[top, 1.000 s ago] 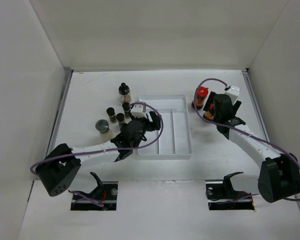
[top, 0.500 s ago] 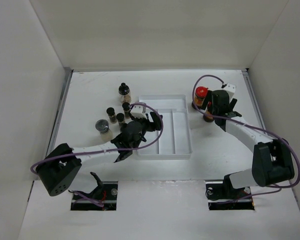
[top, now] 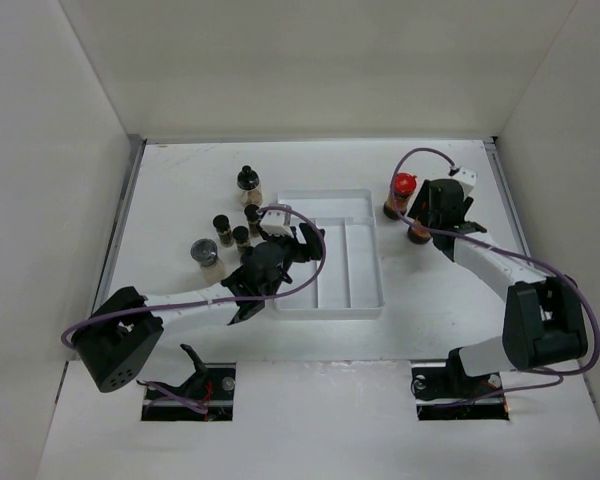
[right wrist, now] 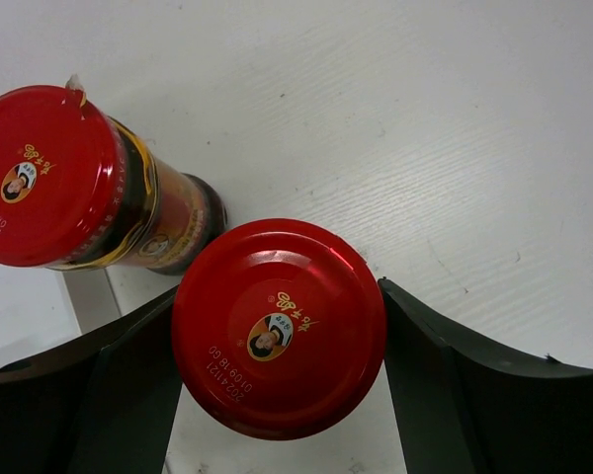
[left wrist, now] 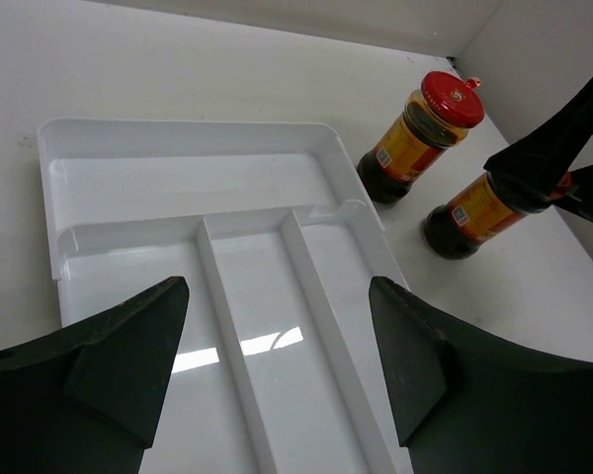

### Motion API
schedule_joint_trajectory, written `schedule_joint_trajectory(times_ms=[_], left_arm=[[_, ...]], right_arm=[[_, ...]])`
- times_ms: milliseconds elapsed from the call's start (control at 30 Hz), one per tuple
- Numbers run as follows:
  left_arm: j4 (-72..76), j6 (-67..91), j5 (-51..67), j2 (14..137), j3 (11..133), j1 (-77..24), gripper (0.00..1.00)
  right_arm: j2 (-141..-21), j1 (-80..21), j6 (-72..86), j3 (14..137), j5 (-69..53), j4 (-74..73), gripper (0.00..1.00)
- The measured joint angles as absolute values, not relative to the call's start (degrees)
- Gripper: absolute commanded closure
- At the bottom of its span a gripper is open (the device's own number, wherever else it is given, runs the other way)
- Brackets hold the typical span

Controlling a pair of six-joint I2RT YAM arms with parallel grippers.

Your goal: Organize the condiment bottles

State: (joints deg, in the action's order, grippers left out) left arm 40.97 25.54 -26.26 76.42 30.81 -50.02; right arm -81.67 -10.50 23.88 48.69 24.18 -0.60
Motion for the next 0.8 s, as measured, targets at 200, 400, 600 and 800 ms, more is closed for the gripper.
schedule_joint_trajectory(times_ms=[200,400,600,800], left_arm=[[41.1,25.5,-26.2,76.8,30.8,-49.9,0.28],[41.4,25.6,-26.3,76.9,30.6,-49.5,0.28],[41.8,26.1,-26.3,76.8,29.2,-48.4,0.28],[41.8,26.5,-26.3,76.1,28.8,-48.0,0.28]], right_arm=[[-75.1,-10.7,24.6,46.0,24.0,-4.2,0.43],[-65.5,-16.1,23.4,45.9,26.8,-7.1,0.44],[-63.9,-26.1,22.9,46.9,27.5,-7.6,0.45],[-72.8,-31.0,22.4,55.5,26.0,-7.4,0.46]])
